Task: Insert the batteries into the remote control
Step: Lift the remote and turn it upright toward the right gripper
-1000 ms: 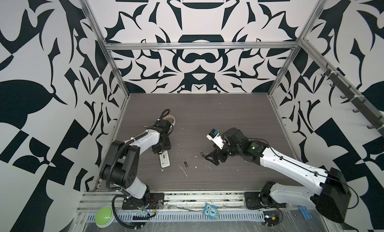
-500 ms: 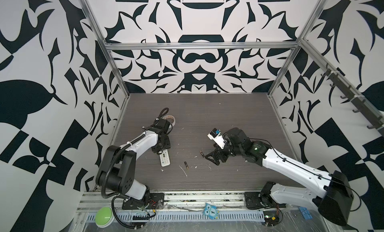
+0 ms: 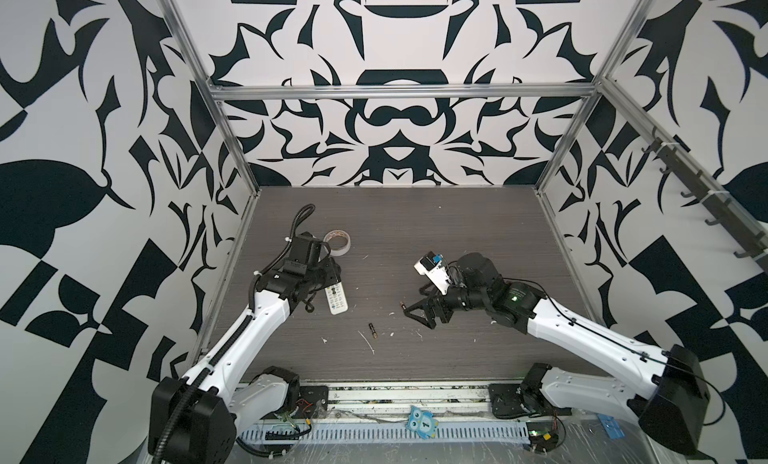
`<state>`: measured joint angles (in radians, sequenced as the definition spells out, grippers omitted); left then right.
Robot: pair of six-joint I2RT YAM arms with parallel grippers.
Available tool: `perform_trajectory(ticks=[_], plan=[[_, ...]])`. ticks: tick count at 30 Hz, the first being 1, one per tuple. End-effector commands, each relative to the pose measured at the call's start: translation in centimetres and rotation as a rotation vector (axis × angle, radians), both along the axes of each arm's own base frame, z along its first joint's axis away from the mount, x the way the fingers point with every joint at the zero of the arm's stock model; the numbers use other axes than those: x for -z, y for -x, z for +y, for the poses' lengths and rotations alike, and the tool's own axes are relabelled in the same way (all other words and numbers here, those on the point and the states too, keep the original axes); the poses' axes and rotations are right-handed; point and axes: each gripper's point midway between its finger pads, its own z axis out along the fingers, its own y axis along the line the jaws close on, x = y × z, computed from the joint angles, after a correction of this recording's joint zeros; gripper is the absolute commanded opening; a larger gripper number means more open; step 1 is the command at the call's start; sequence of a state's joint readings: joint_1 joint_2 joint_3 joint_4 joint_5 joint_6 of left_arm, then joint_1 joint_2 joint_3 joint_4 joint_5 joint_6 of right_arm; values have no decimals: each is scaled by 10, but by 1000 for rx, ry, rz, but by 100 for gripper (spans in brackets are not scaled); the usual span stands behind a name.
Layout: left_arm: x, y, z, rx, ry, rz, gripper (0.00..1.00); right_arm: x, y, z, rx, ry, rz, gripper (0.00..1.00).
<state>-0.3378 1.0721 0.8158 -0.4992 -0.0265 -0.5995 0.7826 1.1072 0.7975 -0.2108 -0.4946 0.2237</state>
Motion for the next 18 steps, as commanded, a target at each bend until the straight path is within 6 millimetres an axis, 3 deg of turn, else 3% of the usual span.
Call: perform_trajectory(ticks=[1, 9, 13, 18], plan=[[-18, 2, -18, 78, 99, -69, 30, -43, 7, 11, -43, -151, -33, 96], [-75, 13, -51, 237, 316, -260, 31, -61, 12, 18, -72, -241, -16, 96], [-92, 21, -61, 306, 376, -320, 31, -71, 13, 24, -91, -292, 5, 96], [-116, 31, -78, 414, 468, -380, 31, -97, 16, 28, -106, -406, -1, 96]])
